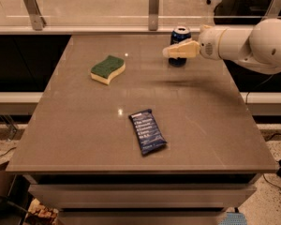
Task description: Pick pepsi can
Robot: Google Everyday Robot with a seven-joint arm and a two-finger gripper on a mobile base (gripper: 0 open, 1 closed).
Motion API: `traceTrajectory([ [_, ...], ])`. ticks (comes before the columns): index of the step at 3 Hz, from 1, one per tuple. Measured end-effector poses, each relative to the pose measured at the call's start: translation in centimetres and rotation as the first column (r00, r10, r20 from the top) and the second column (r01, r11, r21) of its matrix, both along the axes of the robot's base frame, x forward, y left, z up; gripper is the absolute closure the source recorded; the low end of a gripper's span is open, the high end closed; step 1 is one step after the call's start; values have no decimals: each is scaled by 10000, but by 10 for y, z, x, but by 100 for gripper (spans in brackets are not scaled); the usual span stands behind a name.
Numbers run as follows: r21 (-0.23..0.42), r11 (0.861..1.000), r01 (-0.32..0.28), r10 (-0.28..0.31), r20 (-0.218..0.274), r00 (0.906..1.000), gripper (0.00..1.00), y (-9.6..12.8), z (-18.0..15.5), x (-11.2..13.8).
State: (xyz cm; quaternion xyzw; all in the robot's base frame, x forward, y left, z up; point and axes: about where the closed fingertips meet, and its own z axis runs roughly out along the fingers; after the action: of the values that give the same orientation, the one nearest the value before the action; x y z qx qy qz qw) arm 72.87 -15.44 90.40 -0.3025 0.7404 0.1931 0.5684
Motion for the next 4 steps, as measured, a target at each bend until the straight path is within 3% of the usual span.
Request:
traceTrajectory([
  [1,192,9991,-390,390,-47,9992,0,13,-8,17],
  [2,219,9988,-438,439,-48,9990,16,16,-9,18],
  [4,234,9983,-528,530,-71,9986,62,22,-10,19],
])
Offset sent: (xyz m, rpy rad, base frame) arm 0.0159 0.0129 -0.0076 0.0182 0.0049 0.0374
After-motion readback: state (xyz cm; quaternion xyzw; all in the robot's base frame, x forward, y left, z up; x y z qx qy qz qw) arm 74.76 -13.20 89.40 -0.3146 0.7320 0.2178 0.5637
